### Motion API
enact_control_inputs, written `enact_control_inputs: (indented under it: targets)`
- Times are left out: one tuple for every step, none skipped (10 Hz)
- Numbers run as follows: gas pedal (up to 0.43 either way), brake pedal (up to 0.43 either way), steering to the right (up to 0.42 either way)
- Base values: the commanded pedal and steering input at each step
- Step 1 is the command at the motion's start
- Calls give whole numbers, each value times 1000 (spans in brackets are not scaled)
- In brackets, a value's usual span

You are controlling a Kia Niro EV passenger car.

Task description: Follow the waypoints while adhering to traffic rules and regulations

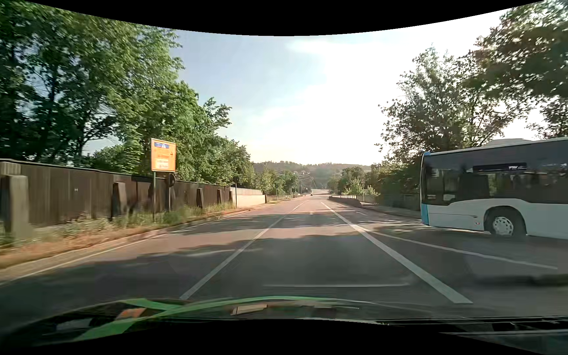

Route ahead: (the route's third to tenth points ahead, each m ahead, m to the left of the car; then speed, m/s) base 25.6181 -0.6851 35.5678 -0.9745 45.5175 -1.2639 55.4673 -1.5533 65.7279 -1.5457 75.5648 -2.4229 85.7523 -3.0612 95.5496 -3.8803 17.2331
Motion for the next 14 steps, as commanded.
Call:
enact_control_inputs:
  targets:
    - [118, 0, 0]
    - [118, 0, 0]
    - [118, 0, 1]
    - [118, 0, 3]
    - [118, 0, 6]
    - [118, 0, 9]
    - [118, 0, 10]
    - [118, 0, 10]
    - [118, 0, 10]
    - [118, 0, 9]
    - [118, 0, 7]
    - [118, 0, 6]
    - [118, 0, 6]
    - [118, 0, 6]
